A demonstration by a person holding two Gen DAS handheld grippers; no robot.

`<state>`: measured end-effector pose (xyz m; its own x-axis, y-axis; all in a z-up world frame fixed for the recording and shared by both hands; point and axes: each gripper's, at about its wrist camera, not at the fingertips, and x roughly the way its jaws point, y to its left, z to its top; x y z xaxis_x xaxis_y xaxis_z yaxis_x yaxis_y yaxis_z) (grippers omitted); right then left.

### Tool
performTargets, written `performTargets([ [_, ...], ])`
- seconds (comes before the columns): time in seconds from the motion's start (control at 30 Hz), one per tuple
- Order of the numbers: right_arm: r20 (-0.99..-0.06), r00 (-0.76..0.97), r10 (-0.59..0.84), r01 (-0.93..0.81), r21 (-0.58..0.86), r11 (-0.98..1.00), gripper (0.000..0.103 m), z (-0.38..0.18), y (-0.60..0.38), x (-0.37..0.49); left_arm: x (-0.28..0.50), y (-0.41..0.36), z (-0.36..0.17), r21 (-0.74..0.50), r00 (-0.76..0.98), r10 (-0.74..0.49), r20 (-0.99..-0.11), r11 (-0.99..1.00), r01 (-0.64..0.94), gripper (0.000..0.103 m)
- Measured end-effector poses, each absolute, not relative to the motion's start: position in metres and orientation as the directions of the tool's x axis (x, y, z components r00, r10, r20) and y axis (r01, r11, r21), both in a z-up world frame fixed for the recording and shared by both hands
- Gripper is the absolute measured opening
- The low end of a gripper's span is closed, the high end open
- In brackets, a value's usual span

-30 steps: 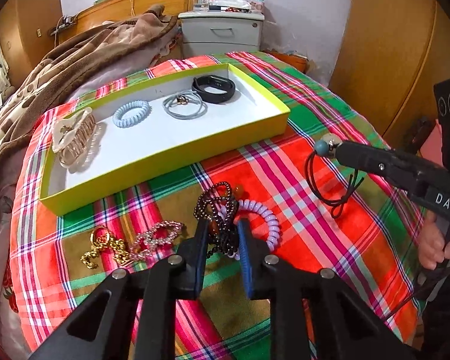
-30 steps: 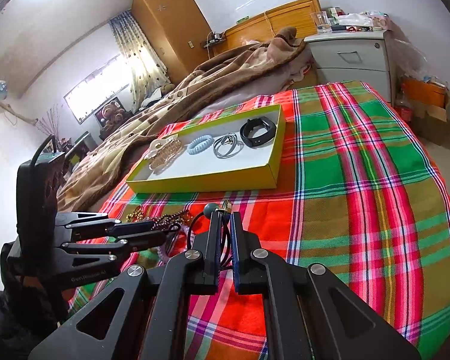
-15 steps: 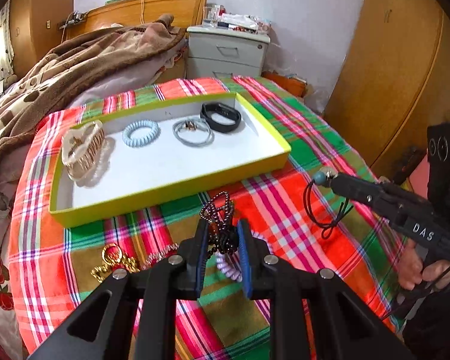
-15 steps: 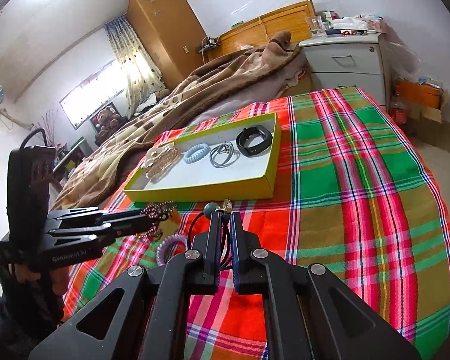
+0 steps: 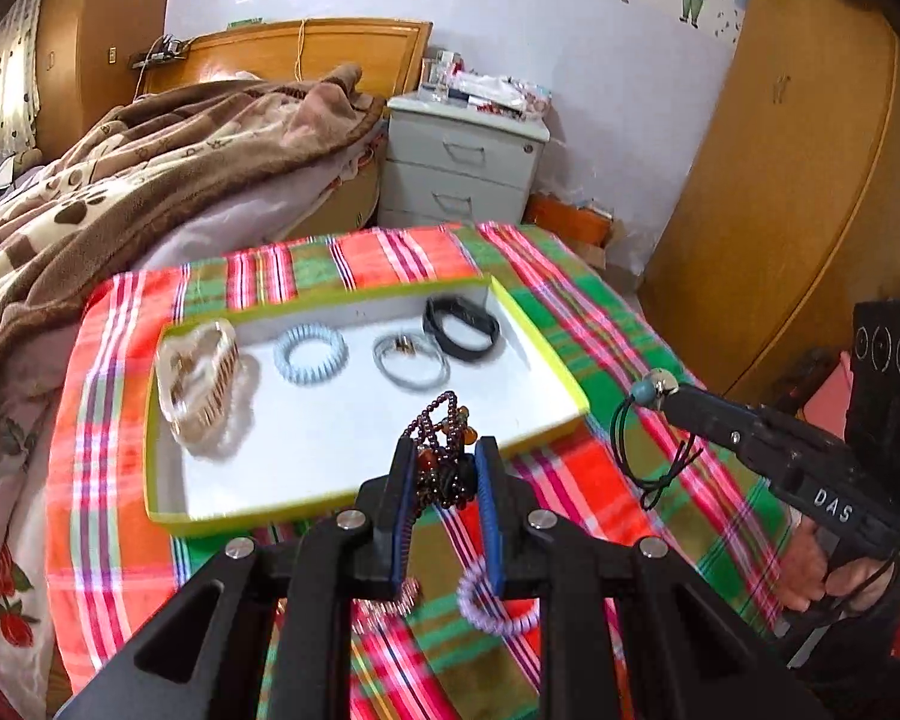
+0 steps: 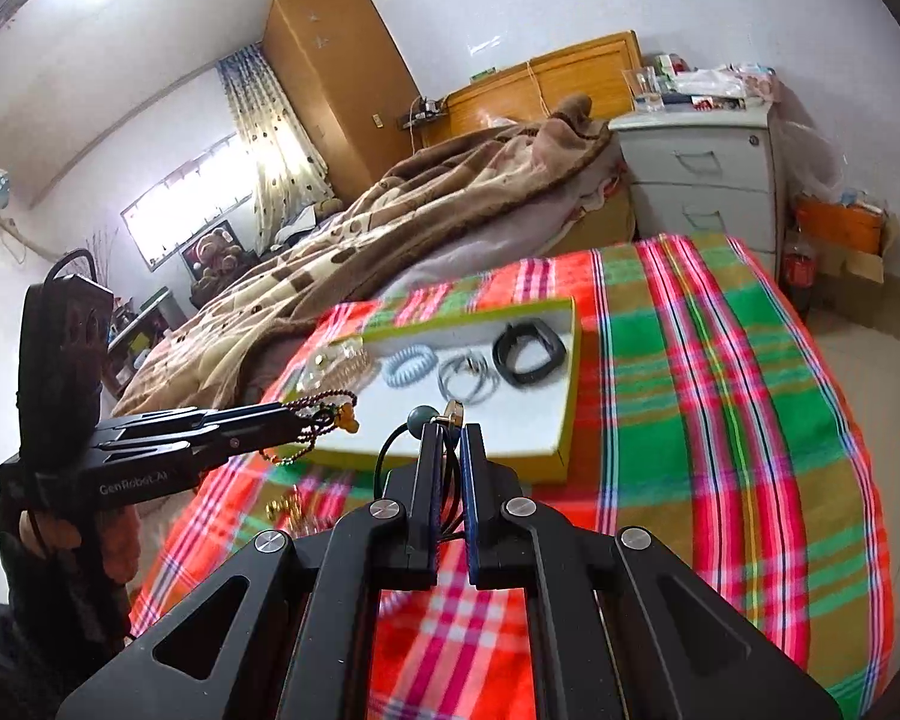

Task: Organize jewelry
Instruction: 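Carry the beaded bracelet in the left gripper into the box while the right carries the cord tie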

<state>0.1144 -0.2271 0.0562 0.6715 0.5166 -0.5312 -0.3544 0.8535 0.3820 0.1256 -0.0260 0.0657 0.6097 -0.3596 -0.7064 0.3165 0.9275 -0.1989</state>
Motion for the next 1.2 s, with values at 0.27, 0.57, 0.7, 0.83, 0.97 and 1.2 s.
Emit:
performTargets([
  [0.27,-0.579,0.662,0.475,-0.302,0.375,0.877,0.006,0.053,-0.214,0.163,0.170,-0.017,0.074,-0.228,0.606,-0.387,-0.695,0.918,0.325,0.020],
  [0.57,-0.669,0.597,0.443,-0.254,0.366,0.895,0.006,0.020,-0.200,0.210,0.226,-0.023,0.041,-0.284,0.519,-0.416,-0.747,0.905,0.318,0.020],
  [0.7,-0.700,0.578,0.418,-0.241,0.343,0.908,0.006,0.008,-0.195,0.221,0.238,-0.029,0.027,-0.273,0.501,-0.401,-0.767,0.910,0.311,0.020],
  [0.83,-0.720,0.571,0.394,-0.239,0.313,0.919,0.006,0.002,-0.192,0.227,0.245,-0.037,0.017,-0.251,0.486,-0.383,-0.786,0.915,0.316,0.020],
  [0.97,-0.726,0.575,0.377,-0.236,0.293,0.926,0.006,0.001,-0.193,0.231,0.248,-0.044,0.010,-0.231,0.476,-0.368,-0.799,0.918,0.322,0.020],
  [1.2,-0.738,0.587,0.331,-0.239,0.233,0.943,0.006,0.002,-0.188,0.230,0.251,-0.053,0.002,-0.221,0.460,-0.360,-0.811,0.918,0.329,0.022],
])
